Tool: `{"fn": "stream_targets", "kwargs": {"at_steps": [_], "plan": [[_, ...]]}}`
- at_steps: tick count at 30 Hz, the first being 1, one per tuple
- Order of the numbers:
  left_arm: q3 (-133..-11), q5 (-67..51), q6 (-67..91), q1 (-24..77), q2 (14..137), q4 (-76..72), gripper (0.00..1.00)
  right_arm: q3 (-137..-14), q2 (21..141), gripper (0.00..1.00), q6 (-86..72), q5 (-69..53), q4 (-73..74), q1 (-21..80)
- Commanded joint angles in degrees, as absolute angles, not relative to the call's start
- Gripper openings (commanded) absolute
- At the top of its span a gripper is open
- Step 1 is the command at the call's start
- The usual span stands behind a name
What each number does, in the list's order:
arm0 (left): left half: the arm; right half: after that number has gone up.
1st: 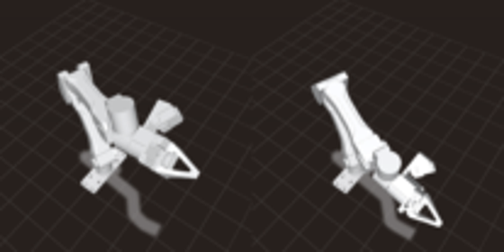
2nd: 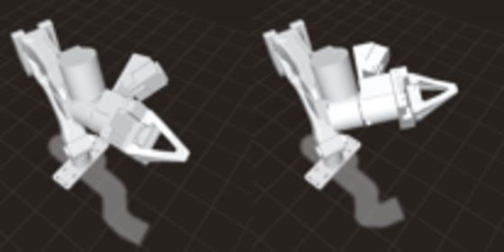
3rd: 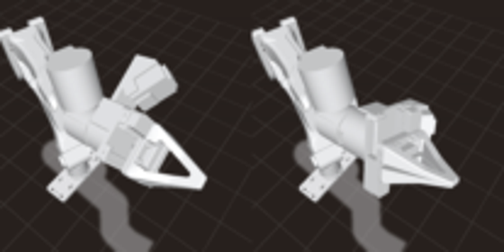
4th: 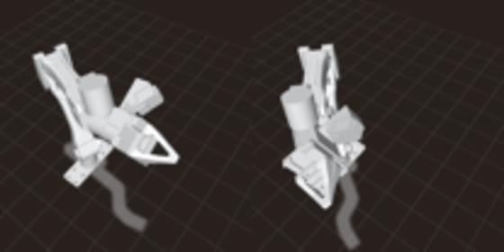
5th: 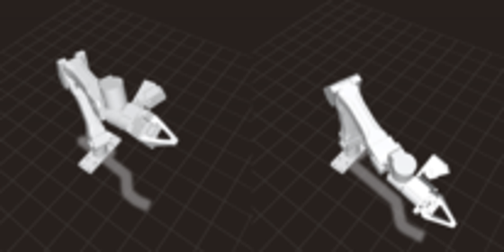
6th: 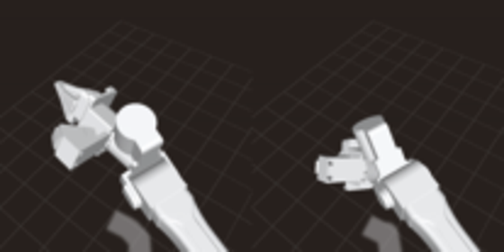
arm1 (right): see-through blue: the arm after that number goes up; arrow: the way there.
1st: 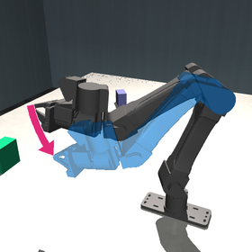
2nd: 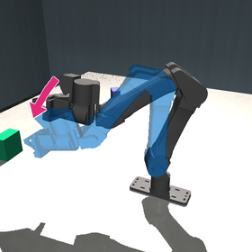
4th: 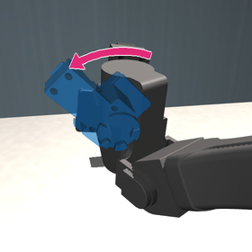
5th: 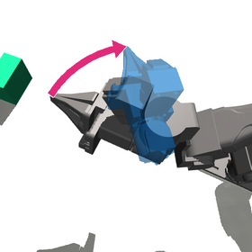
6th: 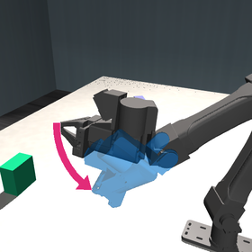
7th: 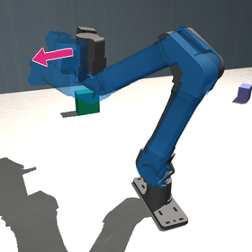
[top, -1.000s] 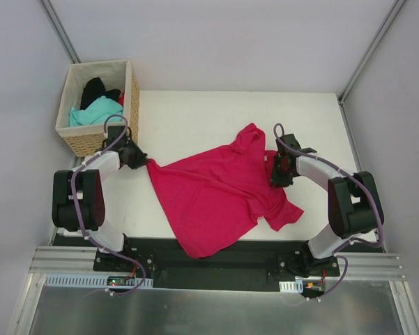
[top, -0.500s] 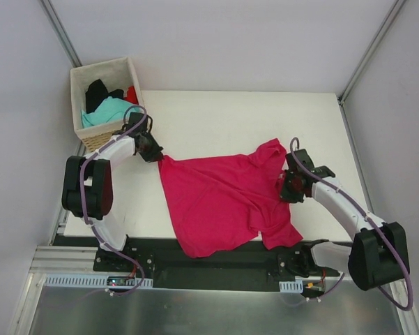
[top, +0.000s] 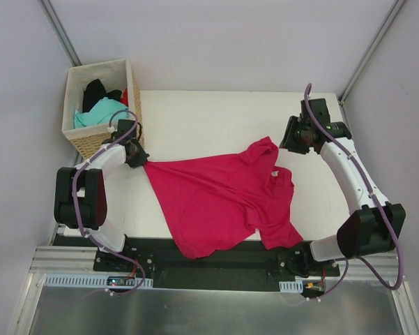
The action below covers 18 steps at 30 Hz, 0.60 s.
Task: Fold and stack the t-shirts
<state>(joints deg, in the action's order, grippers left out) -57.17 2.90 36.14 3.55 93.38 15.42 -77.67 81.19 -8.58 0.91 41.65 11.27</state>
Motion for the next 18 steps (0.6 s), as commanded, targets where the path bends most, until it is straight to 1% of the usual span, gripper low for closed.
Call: {"fn": "stream_targets", "kwargs": {"at_steps": [1,2,3,5,6,10,13,14,18], "plan": [[-58.4,7.1,28.1,3.9,85.8,11.3,0.00,-75.9,82.8,0.39,-6.9,-3.1,43.0,10.1],[-58.8,7.2,26.9,5.7,84.9,11.4,0.00,-75.3,83.0,0.40,-7.0,-3.8,42.6,10.0],[-59.1,7.3,26.1,10.2,84.2,11.8,0.00,-74.8,83.1,0.39,-7.1,-4.0,42.5,9.8],[-60.1,7.2,26.1,14.4,83.3,12.4,0.00,-74.7,83.8,0.39,-6.9,-4.3,42.4,9.1],[-60.4,7.4,26.7,18.2,83.5,13.1,0.00,-74.6,84.0,0.39,-6.3,-4.4,42.2,8.9],[-62.7,7.4,31.4,22.9,88.6,13.4,0.00,-74.0,84.8,0.39,-5.5,-4.9,41.6,7.0],[-66.8,8.1,30.6,23.0,94.7,13.3,0.00,-72.1,85.1,0.40,-5.9,-5.7,38.3,5.2],[-70.0,8.4,29.5,22.9,96.5,13.2,0.00,-70.2,85.4,0.40,-6.1,-6.8,36.9,4.8],[-78.9,7.3,25.8,20.0,105.0,13.9,0.00,-67.3,90.2,0.40,-6.7,-10.9,28.6,4.2]]}}
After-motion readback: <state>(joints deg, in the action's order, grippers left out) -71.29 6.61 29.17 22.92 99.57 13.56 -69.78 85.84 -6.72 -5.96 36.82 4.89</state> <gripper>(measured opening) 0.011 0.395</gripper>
